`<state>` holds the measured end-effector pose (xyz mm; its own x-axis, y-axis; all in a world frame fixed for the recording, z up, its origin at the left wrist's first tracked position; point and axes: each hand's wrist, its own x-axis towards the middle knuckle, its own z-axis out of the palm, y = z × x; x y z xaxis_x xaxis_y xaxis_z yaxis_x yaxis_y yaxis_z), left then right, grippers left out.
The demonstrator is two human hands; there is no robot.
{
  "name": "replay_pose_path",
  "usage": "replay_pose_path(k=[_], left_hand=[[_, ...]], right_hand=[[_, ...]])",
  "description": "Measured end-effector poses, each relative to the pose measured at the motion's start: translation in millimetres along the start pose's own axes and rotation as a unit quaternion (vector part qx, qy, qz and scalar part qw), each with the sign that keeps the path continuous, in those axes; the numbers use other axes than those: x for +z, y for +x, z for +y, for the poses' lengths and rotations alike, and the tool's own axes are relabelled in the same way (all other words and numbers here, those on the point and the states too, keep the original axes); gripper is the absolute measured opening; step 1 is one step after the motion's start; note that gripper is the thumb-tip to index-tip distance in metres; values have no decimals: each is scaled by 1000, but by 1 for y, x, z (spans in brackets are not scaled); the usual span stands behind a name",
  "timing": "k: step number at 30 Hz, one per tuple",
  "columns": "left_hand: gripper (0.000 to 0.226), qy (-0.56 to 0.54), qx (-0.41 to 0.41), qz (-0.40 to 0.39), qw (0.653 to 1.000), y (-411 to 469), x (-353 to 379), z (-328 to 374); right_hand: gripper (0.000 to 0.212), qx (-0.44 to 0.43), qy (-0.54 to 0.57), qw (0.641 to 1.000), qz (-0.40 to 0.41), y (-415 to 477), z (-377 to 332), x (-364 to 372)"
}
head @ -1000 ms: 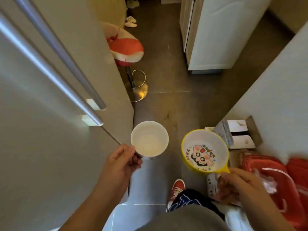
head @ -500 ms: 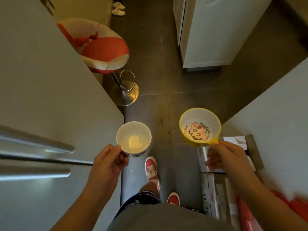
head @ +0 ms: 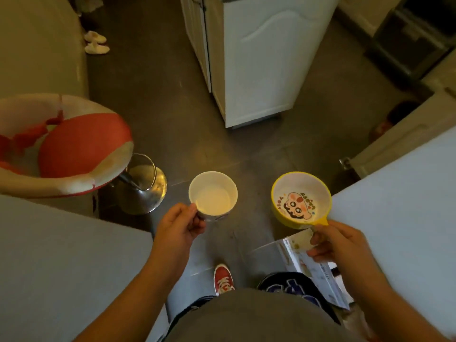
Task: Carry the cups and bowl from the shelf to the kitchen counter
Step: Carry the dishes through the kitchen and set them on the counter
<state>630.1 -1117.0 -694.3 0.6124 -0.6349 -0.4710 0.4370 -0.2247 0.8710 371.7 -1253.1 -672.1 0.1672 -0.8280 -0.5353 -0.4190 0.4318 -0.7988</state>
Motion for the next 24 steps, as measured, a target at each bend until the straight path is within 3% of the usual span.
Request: replay_pose_path(k=[5,10,12,24], left_hand=[[18,35,-12,-89,995,82,60,33],[27,57,-24,-143,988,166,134,55],[21,60,-31,-150,986,195,159,68],[42,51,-29,-124,991,346,236,142]], right_hand=[[30,28,34,998,50,47,-15,-20],[33,69,52,992,95,115,-29,-37],[31,80,61,990,102,146,-41,-42],[26,42,98,989,104,328,-172,-44]])
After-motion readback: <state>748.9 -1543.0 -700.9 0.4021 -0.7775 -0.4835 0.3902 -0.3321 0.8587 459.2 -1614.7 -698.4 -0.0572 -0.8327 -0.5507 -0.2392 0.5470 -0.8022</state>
